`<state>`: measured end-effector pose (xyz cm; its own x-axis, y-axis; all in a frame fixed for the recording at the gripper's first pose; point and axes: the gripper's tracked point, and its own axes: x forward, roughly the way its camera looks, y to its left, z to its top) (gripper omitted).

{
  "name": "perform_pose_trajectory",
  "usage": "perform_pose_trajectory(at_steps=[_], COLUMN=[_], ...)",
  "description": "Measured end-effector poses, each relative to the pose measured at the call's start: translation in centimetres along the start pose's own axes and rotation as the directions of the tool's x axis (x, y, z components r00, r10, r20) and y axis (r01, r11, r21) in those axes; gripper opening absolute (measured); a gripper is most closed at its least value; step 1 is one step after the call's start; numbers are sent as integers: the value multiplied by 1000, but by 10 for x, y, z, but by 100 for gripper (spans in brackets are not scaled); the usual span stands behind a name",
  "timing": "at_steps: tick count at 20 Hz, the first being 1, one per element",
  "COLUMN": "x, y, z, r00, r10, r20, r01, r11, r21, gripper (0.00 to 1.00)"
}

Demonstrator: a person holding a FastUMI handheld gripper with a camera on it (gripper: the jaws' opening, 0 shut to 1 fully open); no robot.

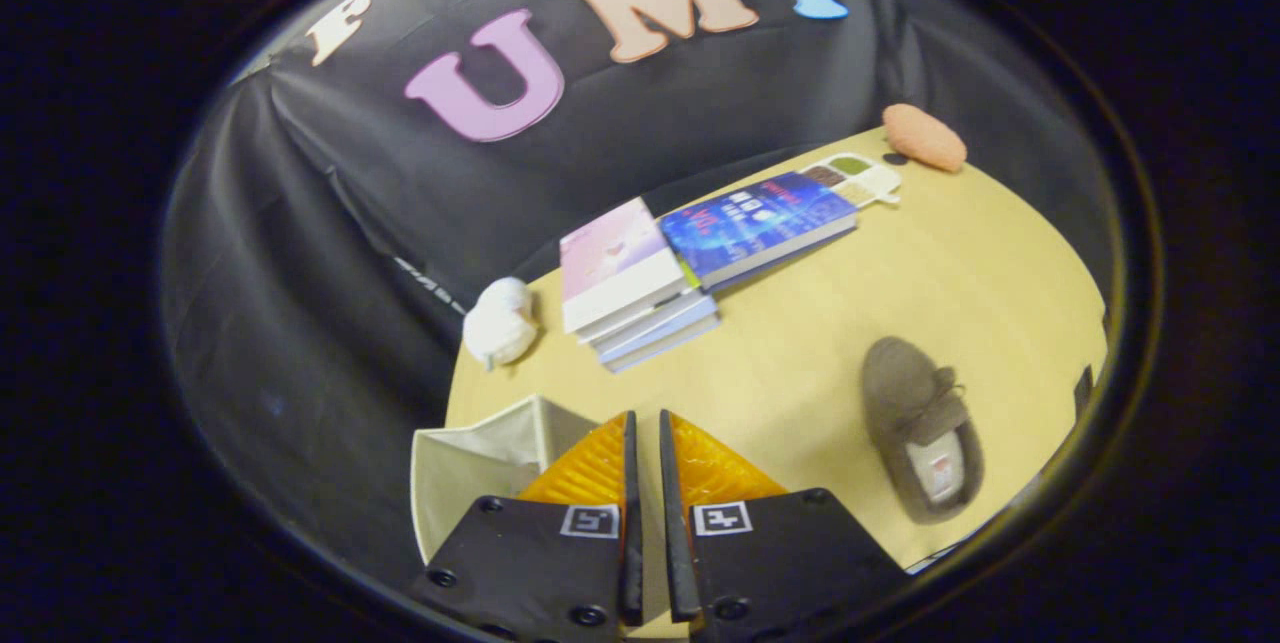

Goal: Open the storage box then place both shoes into the box .Put the left shoe in first, then the right shoe, with the right side of both shoes facing outward in a uniform manner.

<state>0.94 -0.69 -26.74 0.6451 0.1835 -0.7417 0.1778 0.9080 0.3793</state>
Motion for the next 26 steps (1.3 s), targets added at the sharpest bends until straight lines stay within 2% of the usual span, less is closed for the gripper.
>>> perform_pose_trajectory(at_steps=[6,7,8,11,13,19,26], x=[-9,-12,-14,-19,-19,-19,-7], y=[-118,-131,-148,-186,-198,-235,-257], z=[13,11,6,-6,-20,-48,-71], r00=[975,972,965,943,938,910,889], r10=[-220,-234,-261,-333,-346,-405,-426], r20=[32,28,24,7,-22,-86,-169], r01=[220,235,261,333,345,401,418], r11=[975,972,965,943,938,914,905], r21=[-8,-6,-7,-20,-18,-64,-83], gripper=[14,14,22,22,28,29,28])
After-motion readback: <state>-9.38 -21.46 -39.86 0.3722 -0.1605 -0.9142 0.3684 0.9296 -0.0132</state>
